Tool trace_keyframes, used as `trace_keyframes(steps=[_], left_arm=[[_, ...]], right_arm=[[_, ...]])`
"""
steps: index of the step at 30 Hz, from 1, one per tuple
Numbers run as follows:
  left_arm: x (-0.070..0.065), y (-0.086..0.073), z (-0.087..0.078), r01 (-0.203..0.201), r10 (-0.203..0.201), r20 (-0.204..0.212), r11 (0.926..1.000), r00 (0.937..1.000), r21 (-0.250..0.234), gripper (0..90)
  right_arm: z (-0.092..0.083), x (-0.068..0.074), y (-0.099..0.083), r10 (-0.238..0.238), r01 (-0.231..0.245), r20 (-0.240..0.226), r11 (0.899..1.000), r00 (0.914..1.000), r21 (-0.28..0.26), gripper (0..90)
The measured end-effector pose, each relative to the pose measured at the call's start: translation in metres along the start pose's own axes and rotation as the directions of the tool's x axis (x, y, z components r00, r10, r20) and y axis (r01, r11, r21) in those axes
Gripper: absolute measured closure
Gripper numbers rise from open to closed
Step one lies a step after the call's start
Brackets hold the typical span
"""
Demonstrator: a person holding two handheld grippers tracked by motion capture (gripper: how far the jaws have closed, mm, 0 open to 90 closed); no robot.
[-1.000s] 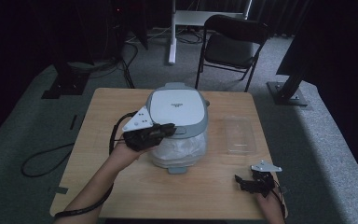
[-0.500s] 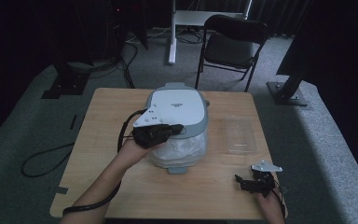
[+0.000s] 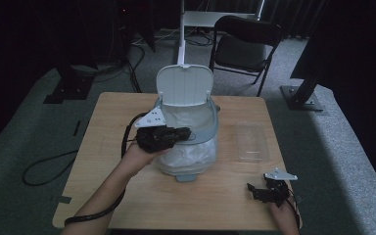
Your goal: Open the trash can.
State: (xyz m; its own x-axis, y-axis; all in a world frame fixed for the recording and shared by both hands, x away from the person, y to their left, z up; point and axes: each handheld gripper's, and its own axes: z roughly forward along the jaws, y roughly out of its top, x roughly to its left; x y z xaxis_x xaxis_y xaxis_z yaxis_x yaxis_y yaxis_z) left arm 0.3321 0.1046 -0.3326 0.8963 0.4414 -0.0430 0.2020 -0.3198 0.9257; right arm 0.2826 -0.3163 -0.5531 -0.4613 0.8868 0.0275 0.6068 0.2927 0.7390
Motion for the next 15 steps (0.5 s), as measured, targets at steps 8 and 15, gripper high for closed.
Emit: trace_keyframes(steps=[8,15], left_arm=[[-0.002,0.002,-0.009,-0.026,0.025,-0.065,0.9995,0.9976,-0.017,56.7],[-0.004,0.0,-0.011,-0.048,0.051,-0.132,0.9985,0.9899,0.025,24.7]], right_arm=[[0.0,0.0,0.0,-0.001,0.001,0.001,1.0,1.0,0.001,15.9],[0.0,0.001,0.0,-0.004,0.004,0.004,1.0,1.0,0.002,15.9]])
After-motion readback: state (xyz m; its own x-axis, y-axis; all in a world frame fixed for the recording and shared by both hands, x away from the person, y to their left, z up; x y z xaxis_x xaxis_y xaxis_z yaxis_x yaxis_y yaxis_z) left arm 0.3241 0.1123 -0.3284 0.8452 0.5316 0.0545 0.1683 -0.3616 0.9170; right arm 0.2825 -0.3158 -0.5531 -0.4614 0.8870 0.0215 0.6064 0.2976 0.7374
